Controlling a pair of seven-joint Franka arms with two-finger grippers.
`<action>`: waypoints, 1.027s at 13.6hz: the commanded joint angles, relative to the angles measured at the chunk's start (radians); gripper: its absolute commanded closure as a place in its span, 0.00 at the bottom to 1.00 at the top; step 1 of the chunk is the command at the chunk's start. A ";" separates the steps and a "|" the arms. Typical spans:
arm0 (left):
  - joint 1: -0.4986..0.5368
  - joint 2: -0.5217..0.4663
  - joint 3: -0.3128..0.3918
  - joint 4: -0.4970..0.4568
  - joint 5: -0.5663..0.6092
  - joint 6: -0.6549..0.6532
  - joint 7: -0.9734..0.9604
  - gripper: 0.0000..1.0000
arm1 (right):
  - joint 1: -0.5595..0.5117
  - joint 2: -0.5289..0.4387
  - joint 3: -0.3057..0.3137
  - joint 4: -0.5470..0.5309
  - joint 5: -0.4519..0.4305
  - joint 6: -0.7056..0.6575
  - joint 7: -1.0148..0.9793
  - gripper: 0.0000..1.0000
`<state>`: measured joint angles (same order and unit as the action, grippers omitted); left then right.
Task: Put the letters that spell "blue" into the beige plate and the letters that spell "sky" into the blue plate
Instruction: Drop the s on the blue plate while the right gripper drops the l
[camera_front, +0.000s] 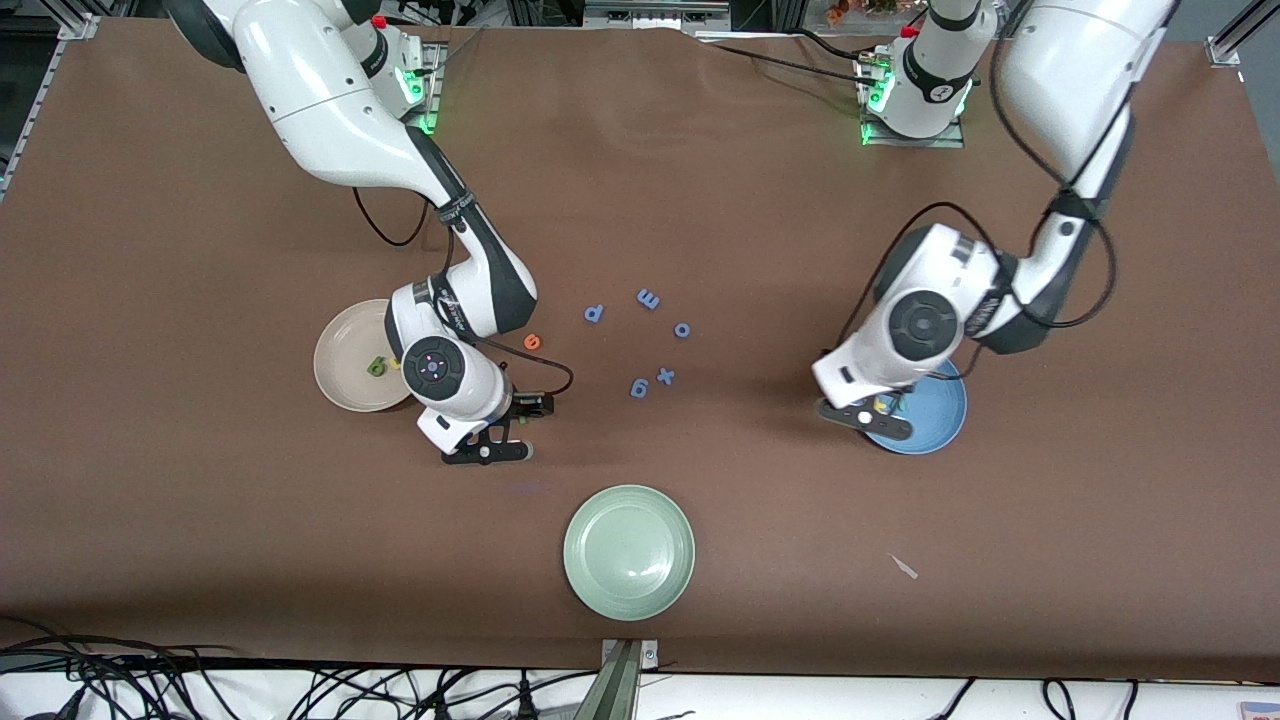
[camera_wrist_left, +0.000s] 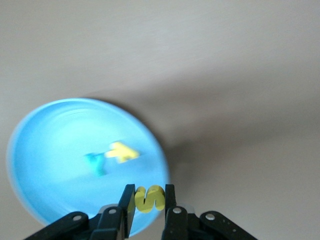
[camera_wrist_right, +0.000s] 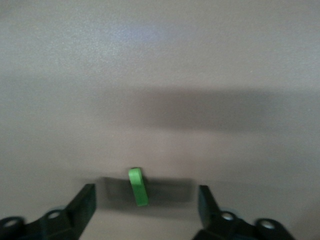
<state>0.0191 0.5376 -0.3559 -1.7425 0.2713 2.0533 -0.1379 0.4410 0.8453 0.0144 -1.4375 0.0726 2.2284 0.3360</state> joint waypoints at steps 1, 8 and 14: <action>0.097 -0.011 -0.011 -0.035 0.026 -0.008 0.151 0.98 | 0.010 0.012 0.001 0.017 0.009 -0.013 -0.006 0.46; 0.182 -0.001 -0.012 -0.046 0.026 -0.008 0.216 0.00 | 0.010 0.014 0.001 0.014 0.009 0.000 0.008 1.00; 0.176 -0.207 -0.067 0.046 0.006 -0.186 0.213 0.00 | -0.034 -0.048 -0.004 0.023 0.018 -0.099 -0.024 1.00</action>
<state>0.1937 0.4336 -0.3981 -1.7201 0.2713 1.9599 0.0713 0.4366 0.8369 0.0082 -1.4167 0.0734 2.1986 0.3382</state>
